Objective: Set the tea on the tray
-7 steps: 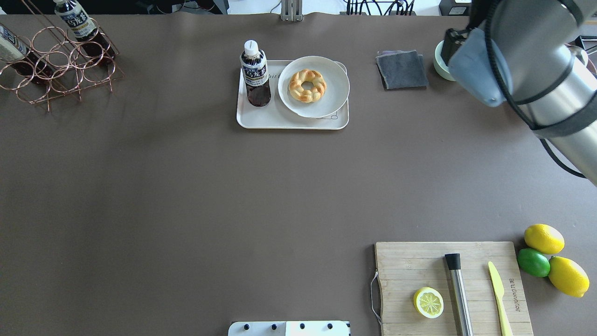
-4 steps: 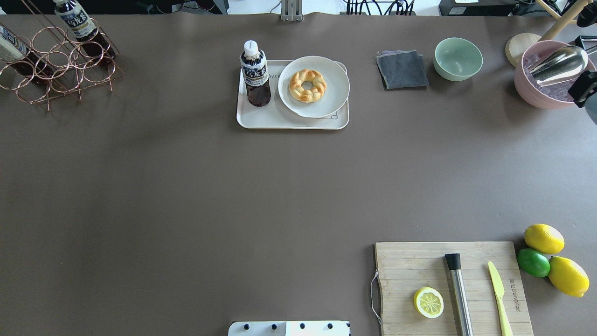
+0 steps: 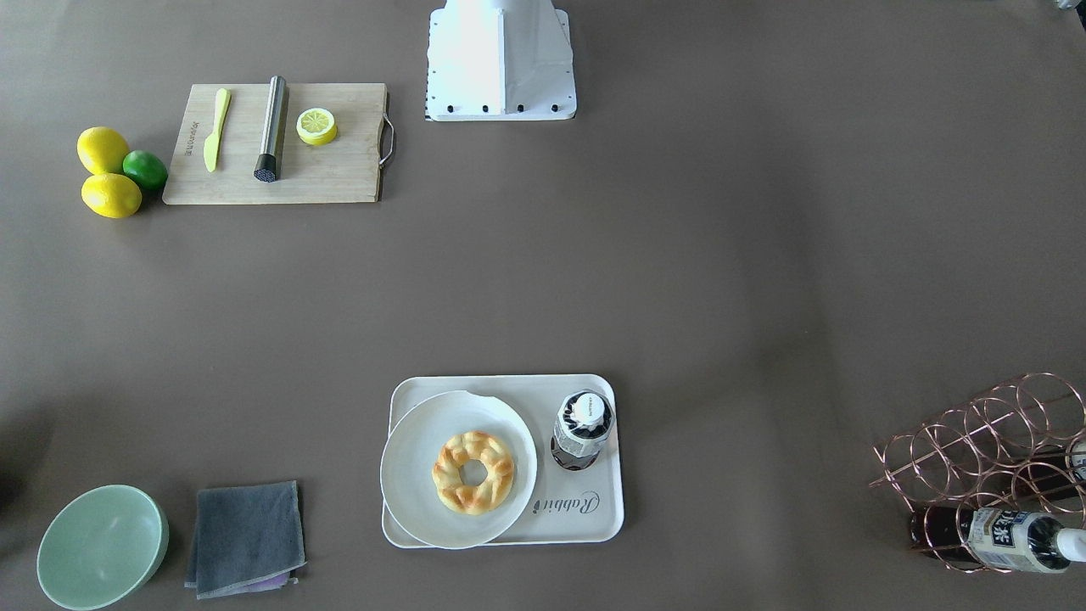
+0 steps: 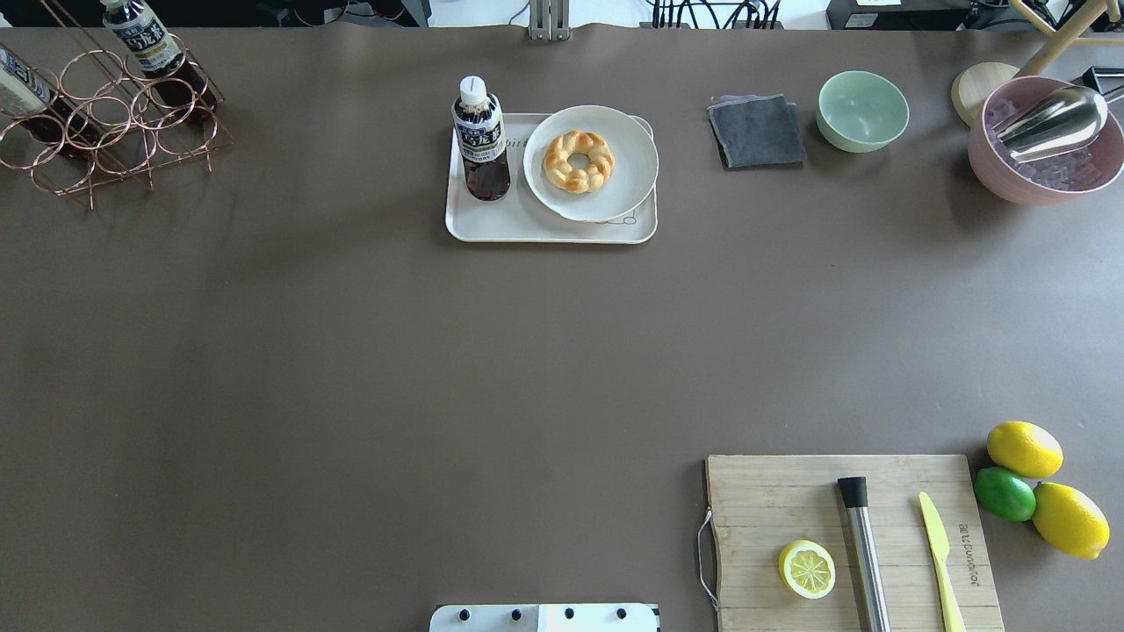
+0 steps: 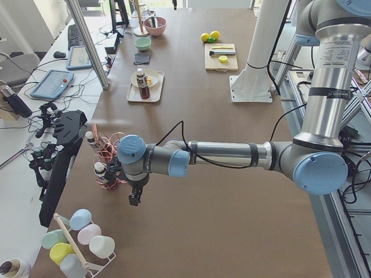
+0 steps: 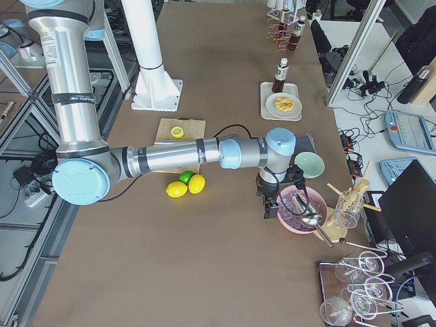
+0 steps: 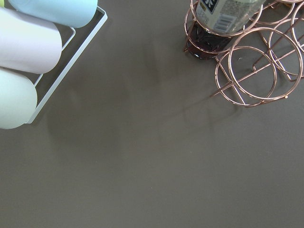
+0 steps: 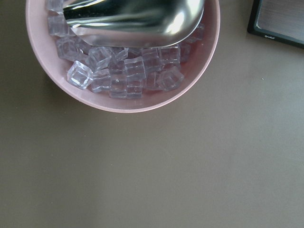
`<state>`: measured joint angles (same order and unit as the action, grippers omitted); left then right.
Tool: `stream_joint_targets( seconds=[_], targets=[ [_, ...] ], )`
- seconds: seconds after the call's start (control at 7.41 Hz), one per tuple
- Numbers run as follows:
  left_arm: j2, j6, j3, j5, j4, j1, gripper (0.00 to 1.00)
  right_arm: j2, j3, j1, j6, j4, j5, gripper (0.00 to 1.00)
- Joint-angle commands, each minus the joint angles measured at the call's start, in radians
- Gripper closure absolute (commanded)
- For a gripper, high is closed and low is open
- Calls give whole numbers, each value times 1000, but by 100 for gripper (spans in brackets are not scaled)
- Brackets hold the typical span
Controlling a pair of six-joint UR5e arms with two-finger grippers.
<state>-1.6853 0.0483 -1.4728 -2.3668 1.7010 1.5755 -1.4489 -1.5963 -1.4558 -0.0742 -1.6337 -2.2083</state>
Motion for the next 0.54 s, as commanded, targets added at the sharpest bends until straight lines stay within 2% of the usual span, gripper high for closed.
stream_joint_targets(
  seconds=[0.0,0.41],
  targets=[
    [-2,-1,5,0,0,0,2,-19,65,-110,-53,48,-131,0],
    [-1,-1,3,-2,-1,0,2,-7,36,-155,-47,3,-146,0]
  ],
)
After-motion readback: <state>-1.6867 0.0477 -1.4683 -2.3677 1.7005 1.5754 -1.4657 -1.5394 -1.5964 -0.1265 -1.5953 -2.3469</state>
